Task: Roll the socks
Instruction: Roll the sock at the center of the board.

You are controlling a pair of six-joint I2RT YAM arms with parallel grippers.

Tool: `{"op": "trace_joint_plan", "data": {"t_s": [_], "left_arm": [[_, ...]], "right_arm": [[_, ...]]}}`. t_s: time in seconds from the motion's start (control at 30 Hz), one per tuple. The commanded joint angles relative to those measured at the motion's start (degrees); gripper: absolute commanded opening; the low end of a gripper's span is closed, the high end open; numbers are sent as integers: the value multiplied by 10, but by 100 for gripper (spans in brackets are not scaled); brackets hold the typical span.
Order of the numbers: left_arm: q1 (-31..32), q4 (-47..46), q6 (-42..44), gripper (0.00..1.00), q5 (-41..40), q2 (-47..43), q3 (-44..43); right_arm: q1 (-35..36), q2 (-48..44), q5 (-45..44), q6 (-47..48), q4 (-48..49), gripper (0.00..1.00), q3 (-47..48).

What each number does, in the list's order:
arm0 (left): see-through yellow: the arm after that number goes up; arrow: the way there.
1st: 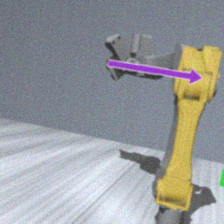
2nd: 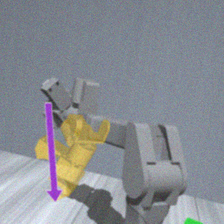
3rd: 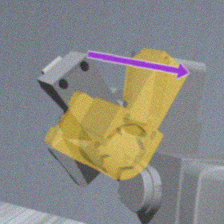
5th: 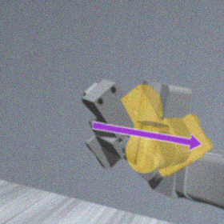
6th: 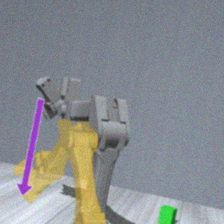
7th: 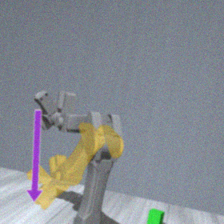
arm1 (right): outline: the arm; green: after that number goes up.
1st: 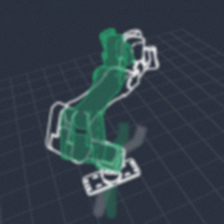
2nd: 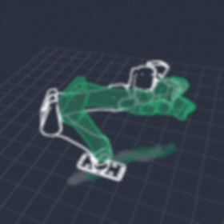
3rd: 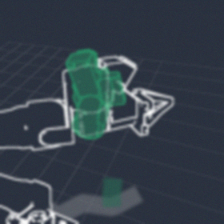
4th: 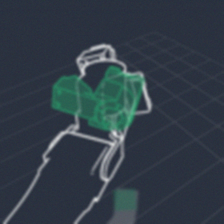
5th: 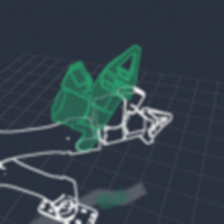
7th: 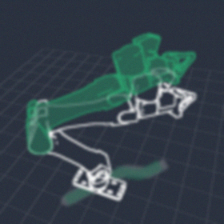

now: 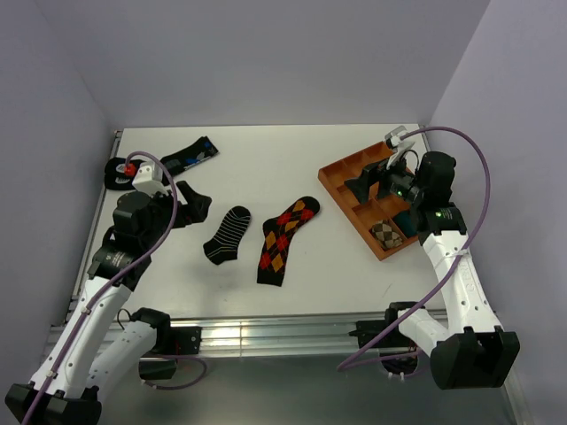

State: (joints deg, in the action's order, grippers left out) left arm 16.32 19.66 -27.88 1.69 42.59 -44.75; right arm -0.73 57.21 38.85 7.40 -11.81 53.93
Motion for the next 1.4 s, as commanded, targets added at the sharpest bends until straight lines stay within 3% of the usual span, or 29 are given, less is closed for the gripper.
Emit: {"op": "trace_joint_plan", "data": {"t_s": [0.0,0.4,0.6,0.77,1.03,1.37], "left_arm": [[-3,-15,8,99,9,-8,-12],[-7,-23,13,100,16,-22,-3],[-7,-58,-21,99,16,7,1],[35,-119,-77,100,-26,57,24],[93,-230,-138,93,-84,38,122],[93,-199,-154,84,-150,33,110]], "right_arm": [[3,-12,-5,5,16,100,-1],[3,-29,-18,17,28,100,-17],[17,11,-24,48,-2,97,2],[155,56,-112,114,-47,91,7],[336,79,-186,173,-43,80,-72],[503,192,-260,168,-28,68,-67]]}}
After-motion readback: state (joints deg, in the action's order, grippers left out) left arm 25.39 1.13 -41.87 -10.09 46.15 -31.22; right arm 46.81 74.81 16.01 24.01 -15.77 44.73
